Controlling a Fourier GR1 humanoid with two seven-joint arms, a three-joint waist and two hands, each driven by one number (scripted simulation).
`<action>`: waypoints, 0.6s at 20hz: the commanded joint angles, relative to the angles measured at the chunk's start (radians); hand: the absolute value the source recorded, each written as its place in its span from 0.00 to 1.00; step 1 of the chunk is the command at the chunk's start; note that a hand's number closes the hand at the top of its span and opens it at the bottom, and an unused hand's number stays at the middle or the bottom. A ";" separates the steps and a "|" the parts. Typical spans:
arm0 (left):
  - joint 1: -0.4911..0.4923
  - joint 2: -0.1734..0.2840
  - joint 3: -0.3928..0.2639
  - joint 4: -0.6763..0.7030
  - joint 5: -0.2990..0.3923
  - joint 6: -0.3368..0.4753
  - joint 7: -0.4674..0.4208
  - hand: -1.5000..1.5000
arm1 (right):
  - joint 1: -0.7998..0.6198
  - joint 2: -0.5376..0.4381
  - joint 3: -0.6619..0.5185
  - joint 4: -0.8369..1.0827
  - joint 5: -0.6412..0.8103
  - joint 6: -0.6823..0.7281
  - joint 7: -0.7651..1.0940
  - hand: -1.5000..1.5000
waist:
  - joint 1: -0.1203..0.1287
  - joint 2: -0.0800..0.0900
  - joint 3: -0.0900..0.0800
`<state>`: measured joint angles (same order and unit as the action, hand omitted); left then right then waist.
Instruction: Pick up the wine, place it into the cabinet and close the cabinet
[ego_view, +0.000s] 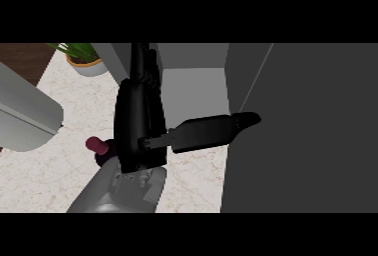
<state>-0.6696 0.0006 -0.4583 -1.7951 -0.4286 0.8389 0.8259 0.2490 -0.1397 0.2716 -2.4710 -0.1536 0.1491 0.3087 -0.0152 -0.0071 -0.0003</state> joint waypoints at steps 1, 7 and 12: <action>-0.063 -0.001 0.009 -0.029 -0.065 0.004 0.131 0.00 | 0.079 -0.026 -0.030 -0.206 -0.070 -0.003 0.071 0.00 | 0.004 0.000 0.001; -0.105 -0.001 -0.040 0.004 -0.181 0.105 0.233 0.00 | 0.029 -0.008 0.016 -0.231 -0.017 -0.061 0.142 0.00 | 0.006 0.000 0.000; -0.079 0.000 -0.013 -0.054 -0.237 0.049 0.271 0.00 | 0.029 -0.001 0.078 -0.271 0.042 -0.092 0.176 0.00 | 0.009 -0.002 -0.001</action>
<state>-0.7653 0.0019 -0.4939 -1.7986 -0.6289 0.8869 1.0411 0.2402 -0.1308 0.3179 -2.5061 -0.1226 0.0950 0.3627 -0.0100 -0.0078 -0.0001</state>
